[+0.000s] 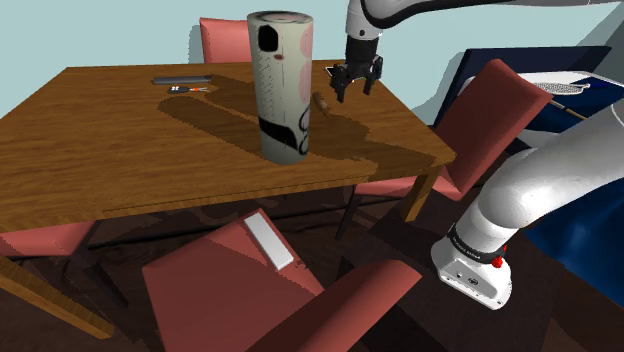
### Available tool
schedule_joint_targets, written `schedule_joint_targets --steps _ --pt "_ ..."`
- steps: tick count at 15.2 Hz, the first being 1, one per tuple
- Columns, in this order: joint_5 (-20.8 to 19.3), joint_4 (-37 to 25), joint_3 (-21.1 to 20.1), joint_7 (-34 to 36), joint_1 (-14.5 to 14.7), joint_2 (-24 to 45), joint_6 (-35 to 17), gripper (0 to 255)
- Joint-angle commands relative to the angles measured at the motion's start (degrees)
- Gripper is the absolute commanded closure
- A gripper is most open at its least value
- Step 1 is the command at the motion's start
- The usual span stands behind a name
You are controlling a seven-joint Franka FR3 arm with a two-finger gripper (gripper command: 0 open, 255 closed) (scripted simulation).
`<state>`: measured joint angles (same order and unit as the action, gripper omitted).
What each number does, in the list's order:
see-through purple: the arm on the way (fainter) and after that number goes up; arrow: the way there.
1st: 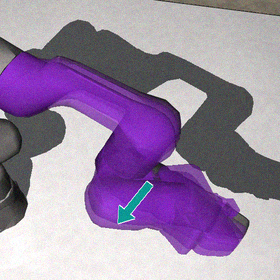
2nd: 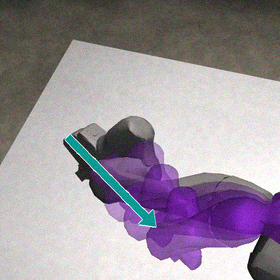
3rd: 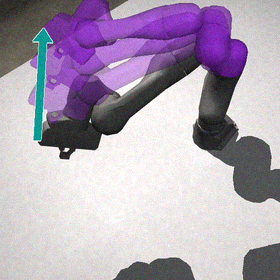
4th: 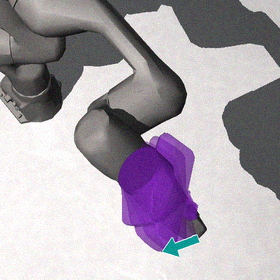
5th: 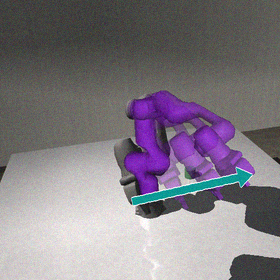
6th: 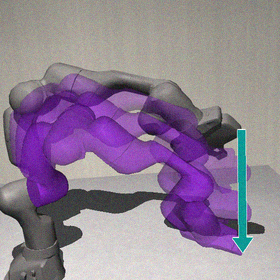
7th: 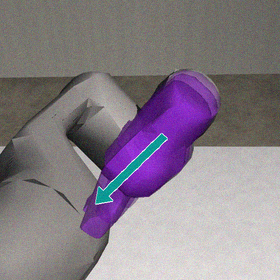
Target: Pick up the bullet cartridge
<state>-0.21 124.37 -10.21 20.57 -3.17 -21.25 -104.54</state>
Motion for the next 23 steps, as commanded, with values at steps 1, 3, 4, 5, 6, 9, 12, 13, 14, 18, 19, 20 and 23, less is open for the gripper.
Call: schedule_joint_targets --steps 1,3,4,5,6,9,12,13,14,18,19,20,23 --pt "-0.21 -3.59 -1.26 4.7 -0.65 4.87 -0.97 0" --pt "-0.76 -7.71 -2.13 8.94 -1.21 9.72 -1.36 0" --pt "-1.11 -9.89 -2.47 11.03 -1.43 12.15 -1.44 0" --pt "-1.5 -12.15 -2.74 13.09 -1.6 14.59 -1.45 0" --pt "-1.91 -14.48 -2.93 15.12 -1.73 17.04 -1.38 0" --pt "-2.33 -15.17 -2.98 16.91 -1.71 19.28 -2.77 0" --pt "-2.44 -13.21 -2.99 17.07 -1.7 19.6 -5.03 0" --pt "-2.49 -12.58 -3.0 17.12 -1.7 19.73 -5.78 0" --pt "-2.54 -11.97 -3.01 17.19 -1.69 19.87 -6.53 0" --pt "-2.57 -11.65 -3.0 17.21 -1.7 19.98 -6.96 255" --pt "-2.56 -11.62 -3.0 17.19 -1.7 19.95 -6.97 255" --pt "-2.57 -11.65 -3.0 17.21 -1.7 19.98 -6.96 255" --pt "-2.56 -11.64 -3.0 17.2 -1.7 19.96 -6.95 255"
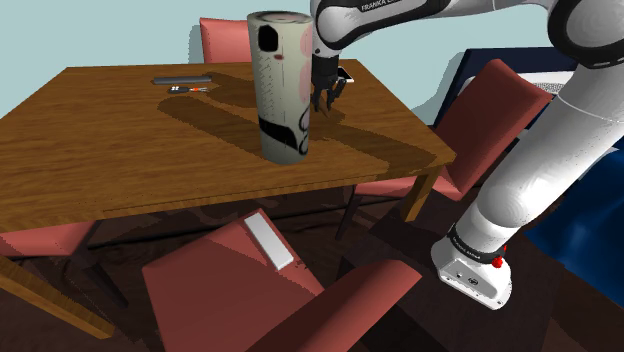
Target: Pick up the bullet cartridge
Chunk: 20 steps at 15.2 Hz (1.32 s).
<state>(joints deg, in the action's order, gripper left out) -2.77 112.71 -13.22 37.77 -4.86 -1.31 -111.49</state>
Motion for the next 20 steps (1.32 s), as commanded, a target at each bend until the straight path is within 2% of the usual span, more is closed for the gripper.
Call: schedule_joint_targets --steps 1,3,18,20 --pt "-0.01 0.04 0.01 -0.01 -0.01 0.02 -0.01 255" --pt "-0.01 0.04 0.0 0.02 0.0 0.02 -0.01 255" --pt "0.35 -10.48 0.04 -0.65 -0.03 -0.91 11.39 255" --pt "0.35 -10.61 0.04 -0.65 -0.03 -0.9 11.51 255"
